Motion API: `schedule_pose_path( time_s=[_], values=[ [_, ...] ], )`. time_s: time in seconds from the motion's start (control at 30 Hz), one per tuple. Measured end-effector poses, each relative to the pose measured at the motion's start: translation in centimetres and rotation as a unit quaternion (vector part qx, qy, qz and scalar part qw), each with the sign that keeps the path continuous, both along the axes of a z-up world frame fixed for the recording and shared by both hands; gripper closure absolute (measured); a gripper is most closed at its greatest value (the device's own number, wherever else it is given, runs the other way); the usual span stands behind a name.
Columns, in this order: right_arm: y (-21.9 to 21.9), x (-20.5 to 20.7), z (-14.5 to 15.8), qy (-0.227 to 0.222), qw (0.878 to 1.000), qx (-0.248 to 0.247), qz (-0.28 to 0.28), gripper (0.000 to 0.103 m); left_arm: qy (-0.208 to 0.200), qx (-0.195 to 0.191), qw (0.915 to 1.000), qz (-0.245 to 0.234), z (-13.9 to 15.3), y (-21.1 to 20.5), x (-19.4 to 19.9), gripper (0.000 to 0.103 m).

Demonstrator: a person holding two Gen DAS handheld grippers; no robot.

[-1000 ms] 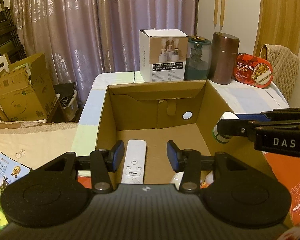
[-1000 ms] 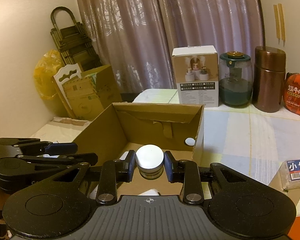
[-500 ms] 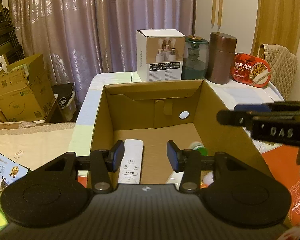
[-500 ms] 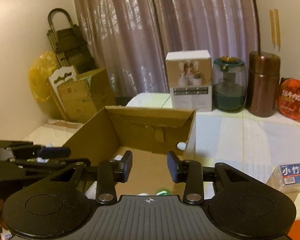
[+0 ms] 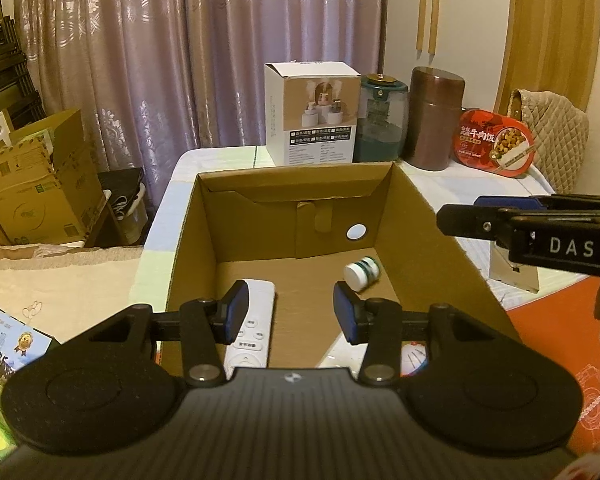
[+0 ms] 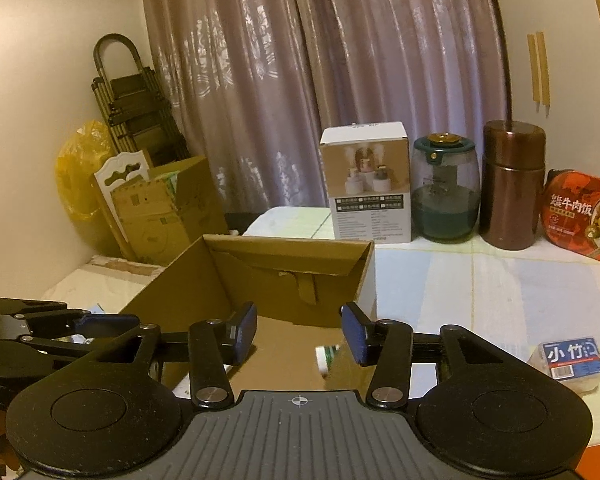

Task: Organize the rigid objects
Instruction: 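Withdraw both tools from the box and move them toward the floss box and gold panel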

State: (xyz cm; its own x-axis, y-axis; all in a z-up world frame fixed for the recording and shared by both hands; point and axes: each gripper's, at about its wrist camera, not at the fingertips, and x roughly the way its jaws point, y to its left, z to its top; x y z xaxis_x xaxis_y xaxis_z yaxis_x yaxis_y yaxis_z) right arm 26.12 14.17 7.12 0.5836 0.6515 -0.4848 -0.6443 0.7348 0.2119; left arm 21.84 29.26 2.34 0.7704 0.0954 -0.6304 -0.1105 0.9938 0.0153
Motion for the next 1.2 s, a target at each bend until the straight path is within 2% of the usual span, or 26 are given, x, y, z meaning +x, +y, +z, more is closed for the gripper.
schedule_pose_path(
  time_s=[0.57, 0.9, 1.2],
  values=[
    [-4.6, -0.2, 0.9, -0.011, 1.0, 0.003, -0.024, 0.049, -0.006, -0.004, 0.9999, -0.015, 1.0, -3.2, -0.9, 0.062],
    [-10.3, -0.5, 0.5, -0.015, 0.998, -0.022, -0.056, 0.045, -0.022, -0.018, 0.9988, -0.039, 2.5, -7.3, -1.5, 0.062],
    [-18.2, -1.0, 0.0, -0.005, 0.992, -0.029, -0.119, 0.041, -0.033, -0.027, 0.9965, -0.072, 3.7, -12.2, -1.9, 0.061]
  ],
)
